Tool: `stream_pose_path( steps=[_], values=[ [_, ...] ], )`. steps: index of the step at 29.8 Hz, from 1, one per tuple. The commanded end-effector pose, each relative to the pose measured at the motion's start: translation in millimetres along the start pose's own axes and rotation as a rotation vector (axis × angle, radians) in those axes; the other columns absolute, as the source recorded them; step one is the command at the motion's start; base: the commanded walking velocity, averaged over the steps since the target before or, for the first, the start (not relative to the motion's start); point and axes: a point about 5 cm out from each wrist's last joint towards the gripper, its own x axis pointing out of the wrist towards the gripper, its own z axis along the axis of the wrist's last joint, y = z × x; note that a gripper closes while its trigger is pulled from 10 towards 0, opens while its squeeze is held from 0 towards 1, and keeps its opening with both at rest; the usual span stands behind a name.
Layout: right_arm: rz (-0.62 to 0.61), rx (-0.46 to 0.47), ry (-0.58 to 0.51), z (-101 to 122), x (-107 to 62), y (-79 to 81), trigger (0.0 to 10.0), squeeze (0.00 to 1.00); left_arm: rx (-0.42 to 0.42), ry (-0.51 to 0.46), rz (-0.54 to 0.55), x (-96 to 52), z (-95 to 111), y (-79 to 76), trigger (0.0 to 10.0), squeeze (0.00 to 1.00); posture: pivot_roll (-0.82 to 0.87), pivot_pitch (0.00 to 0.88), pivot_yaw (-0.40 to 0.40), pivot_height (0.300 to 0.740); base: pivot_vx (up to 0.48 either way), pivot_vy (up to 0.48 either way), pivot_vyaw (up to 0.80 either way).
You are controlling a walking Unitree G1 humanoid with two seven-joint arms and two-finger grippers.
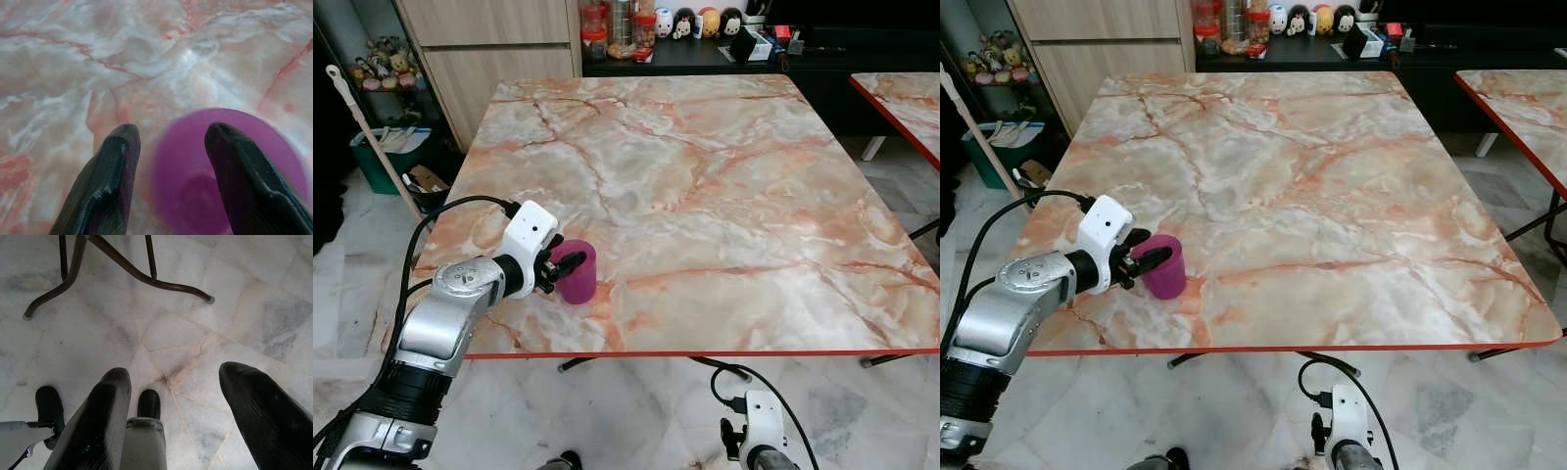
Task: Setting the table
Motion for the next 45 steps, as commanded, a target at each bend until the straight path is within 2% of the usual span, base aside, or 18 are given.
stream_pose_path(
  steps=[1,10,38,39,40,41,43,45],
  values=[
    [-0.001,0.006,0.014,-4,-0.7,1.2,10.0,0.0,0.005,-0.021,0.019,-0.5,6,4.7,10.0,0.0,0.08,0.126,0.003,0.74,0.0,0.0,0.0],
    [-0.001,0.01,0.013,-4,-0.6,1.4,10.0,0.0,0.005,-0.041,0.024,-0.7,11,6.8,10.0,0.0,0.08,0.125,0.006,0.74,0.0,0.0,0.0],
    [0.002,0.01,0.013,-3,-0.5,1.7,10.0,0.0,0.078,0.075,-0.014,-2.5,-5,4.7,10.0,0.0,0.08,0.126,0.006,0.74,0.0,0.0,0.0],
    [0.002,0.01,0.013,-3,-0.5,1.6,10.0,0.0,0.076,0.074,-0.018,-2.5,-5,4.2,9.6,0.0,0.08,0.126,0.005,0.74,0.0,0.0,0.0],
    [0.002,0.01,0.013,-3,-0.5,1.6,10.0,0.0,0.076,0.074,-0.018,-2.5,-5,4.2,9.6,0.0,0.08,0.126,0.005,0.74,0.0,0.0,0.0],
    [0.001,0.01,0.014,-4,-0.6,1.6,10.0,0.0,0.073,0.07,-0.016,-2.5,-5,4.0,2.2,0.0,0.08,0.126,0.005,0.74,0.0,0.0,0.0],
    [0.001,0.009,0.014,-4,-0.6,1.6,10.0,0.0,0.071,0.067,-0.014,-2.2,-4,3.9,0.4,0.0,0.08,0.126,0.005,0.74,0.0,0.0,0.0],
    [0.001,0.009,0.015,-4,-0.6,1.5,10.0,0.0,0.071,0.066,-0.013,-2.2,-4,3.8,0.4,0.0,0.08,0.127,0.005,0.74,0.0,0.0,0.0]
  ],
)
